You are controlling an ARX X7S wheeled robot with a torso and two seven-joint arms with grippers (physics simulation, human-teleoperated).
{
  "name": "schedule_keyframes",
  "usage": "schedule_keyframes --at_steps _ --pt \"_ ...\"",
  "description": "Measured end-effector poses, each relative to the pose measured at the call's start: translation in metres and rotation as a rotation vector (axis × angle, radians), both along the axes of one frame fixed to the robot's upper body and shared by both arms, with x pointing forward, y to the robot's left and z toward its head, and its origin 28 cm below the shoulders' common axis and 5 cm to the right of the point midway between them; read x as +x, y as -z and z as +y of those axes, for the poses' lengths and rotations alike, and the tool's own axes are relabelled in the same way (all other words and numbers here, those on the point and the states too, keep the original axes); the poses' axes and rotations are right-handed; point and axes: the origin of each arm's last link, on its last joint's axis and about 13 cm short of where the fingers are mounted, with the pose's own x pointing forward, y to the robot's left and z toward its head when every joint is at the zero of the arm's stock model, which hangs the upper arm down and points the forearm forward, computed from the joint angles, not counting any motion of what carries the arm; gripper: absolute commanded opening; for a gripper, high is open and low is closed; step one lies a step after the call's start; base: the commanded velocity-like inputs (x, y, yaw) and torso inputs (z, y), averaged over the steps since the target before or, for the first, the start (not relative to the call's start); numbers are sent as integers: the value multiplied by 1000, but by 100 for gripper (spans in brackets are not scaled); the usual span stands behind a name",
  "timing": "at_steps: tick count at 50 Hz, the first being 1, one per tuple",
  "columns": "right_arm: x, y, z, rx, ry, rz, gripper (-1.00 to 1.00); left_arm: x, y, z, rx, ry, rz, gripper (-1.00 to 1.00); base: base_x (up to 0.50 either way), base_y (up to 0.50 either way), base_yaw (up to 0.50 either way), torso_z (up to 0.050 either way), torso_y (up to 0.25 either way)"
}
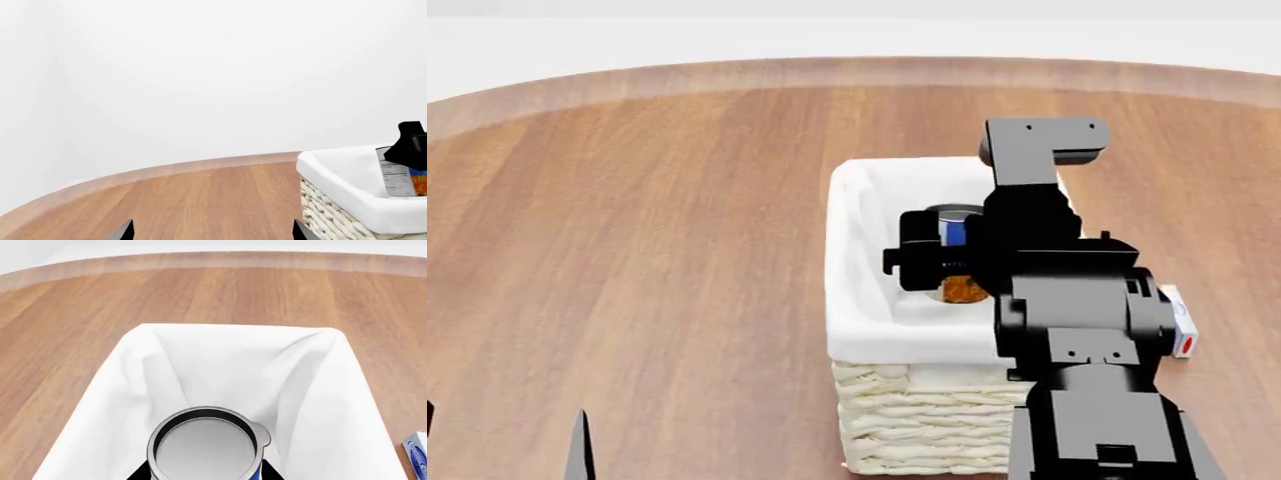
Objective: Pick up the alphabet soup and put it in the basket.
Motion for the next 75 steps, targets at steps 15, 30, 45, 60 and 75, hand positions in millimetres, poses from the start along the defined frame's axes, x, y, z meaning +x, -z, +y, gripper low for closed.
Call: schedule_keyframes --at_steps 15,30,45,60,75 --pt "-1 6 -1 -1 -2 10 -100 1 0 0 0 1 0 100 0 0 0 1 0" --pt "0 8 3 -7 -20 -12 100 1 0 0 0 2 1 100 0 0 0 0 1" --pt "11 -9 5 69 -17 -254 100 0 1 0 1 3 1 100 0 0 0 0 0" --pt "21 -41 3 141 -10 -553 100 0 1 0 2 4 2 100 0 0 0 0 0" --pt "0 -75 -4 139 -46 -681 100 0 0 -1 3 8 2 100 0 0 0 0 0"
